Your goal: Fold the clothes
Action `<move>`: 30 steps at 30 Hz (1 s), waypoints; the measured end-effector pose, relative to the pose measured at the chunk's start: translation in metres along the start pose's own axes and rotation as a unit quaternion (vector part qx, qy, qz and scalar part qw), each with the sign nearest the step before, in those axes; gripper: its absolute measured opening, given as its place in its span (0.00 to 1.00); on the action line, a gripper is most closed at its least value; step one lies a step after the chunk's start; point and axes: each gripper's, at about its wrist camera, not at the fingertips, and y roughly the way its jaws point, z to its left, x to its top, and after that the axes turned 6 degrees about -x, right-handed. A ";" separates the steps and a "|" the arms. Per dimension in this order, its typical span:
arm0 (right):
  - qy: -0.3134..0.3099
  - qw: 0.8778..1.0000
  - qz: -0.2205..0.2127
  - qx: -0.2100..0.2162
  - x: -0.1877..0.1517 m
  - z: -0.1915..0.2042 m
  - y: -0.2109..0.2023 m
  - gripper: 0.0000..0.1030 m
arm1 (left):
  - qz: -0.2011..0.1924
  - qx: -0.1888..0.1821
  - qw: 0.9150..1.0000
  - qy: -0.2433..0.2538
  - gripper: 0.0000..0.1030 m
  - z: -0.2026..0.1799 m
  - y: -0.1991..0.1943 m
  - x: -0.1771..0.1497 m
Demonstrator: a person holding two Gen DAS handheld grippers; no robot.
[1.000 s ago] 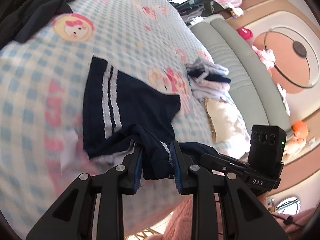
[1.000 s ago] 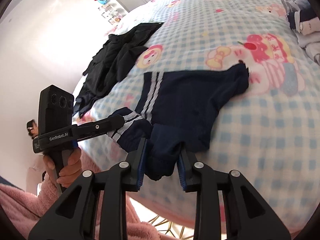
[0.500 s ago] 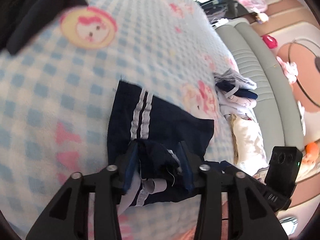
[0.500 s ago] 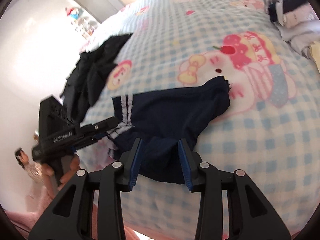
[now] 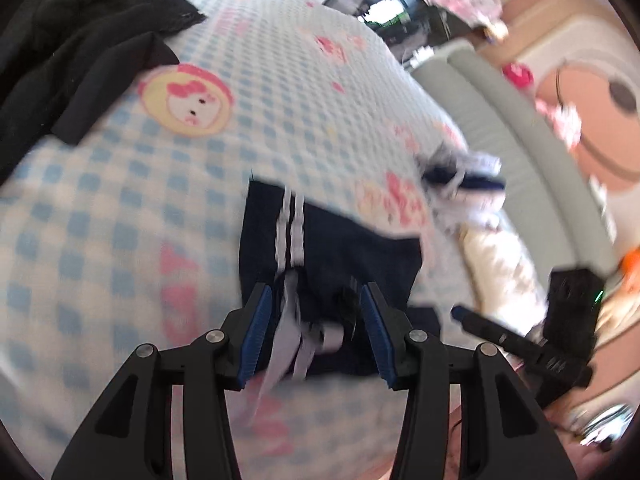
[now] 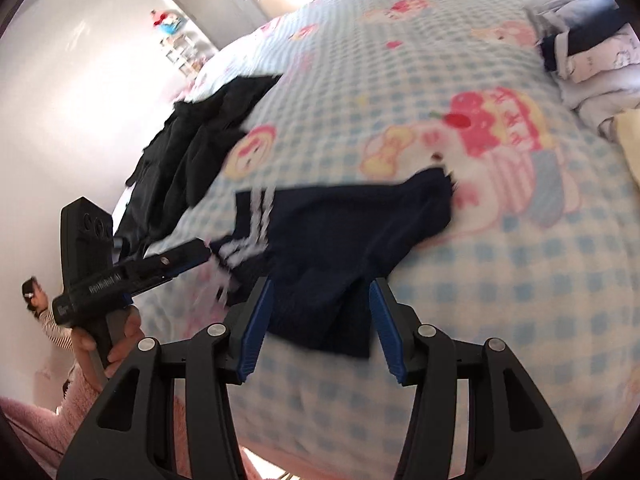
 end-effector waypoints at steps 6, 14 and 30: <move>-0.011 0.999 0.032 -0.012 -0.017 -0.004 0.016 0.49 | 0.013 0.049 0.997 0.049 0.47 -0.013 -0.001 -0.020; -0.105 0.991 0.065 -0.054 -0.026 0.008 0.028 0.49 | 0.034 0.071 0.994 0.077 0.47 -0.009 0.013 -0.009; -0.064 0.994 -0.003 -0.092 0.024 -0.005 0.033 0.49 | 0.009 0.030 0.999 0.028 0.50 -0.004 0.023 0.029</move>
